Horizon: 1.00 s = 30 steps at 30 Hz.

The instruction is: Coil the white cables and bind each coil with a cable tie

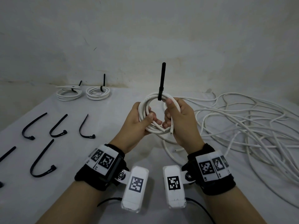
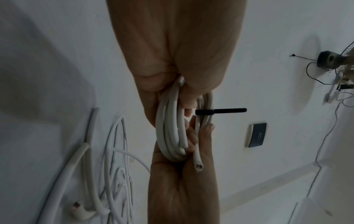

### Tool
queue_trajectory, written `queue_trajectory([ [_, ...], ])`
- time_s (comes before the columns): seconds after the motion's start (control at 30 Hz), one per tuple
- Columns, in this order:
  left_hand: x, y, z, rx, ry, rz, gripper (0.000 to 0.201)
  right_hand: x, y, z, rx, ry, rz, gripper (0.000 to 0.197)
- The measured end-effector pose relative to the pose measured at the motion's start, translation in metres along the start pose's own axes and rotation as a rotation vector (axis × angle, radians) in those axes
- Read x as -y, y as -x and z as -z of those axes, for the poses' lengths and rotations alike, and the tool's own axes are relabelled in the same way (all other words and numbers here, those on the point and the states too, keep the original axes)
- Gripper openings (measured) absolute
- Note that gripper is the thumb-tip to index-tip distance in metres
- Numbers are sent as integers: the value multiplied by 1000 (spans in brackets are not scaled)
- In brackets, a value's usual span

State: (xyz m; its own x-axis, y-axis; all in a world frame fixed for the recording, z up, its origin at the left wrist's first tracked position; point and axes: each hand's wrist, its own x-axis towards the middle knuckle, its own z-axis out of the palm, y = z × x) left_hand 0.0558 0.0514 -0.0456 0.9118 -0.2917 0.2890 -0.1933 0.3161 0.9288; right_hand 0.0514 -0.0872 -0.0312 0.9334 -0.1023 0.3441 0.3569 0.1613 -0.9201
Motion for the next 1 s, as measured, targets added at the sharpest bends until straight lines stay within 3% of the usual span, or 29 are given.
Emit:
queue_trajectory([
  [0.17,-2,-2,1,27,29,-19,6,2,1,-1,15,-83,-33,14],
  [0.3,-2,-2,12,171,54,17,45,2,1,0,-2,-165,-88,14],
  [0.43,-4,0,15,205,-85,0,59,2,0,2,4,-172,-113,17],
  [0.53,-7,2,10,75,-248,-48,52,1,1,0,26,-178,-113,15],
  [0.63,-8,3,4,-10,-262,-91,44,1,2,-2,40,-160,-101,16],
  [1.0,-4,2,2,-79,-241,-140,34,3,3,-5,25,-138,-57,15],
])
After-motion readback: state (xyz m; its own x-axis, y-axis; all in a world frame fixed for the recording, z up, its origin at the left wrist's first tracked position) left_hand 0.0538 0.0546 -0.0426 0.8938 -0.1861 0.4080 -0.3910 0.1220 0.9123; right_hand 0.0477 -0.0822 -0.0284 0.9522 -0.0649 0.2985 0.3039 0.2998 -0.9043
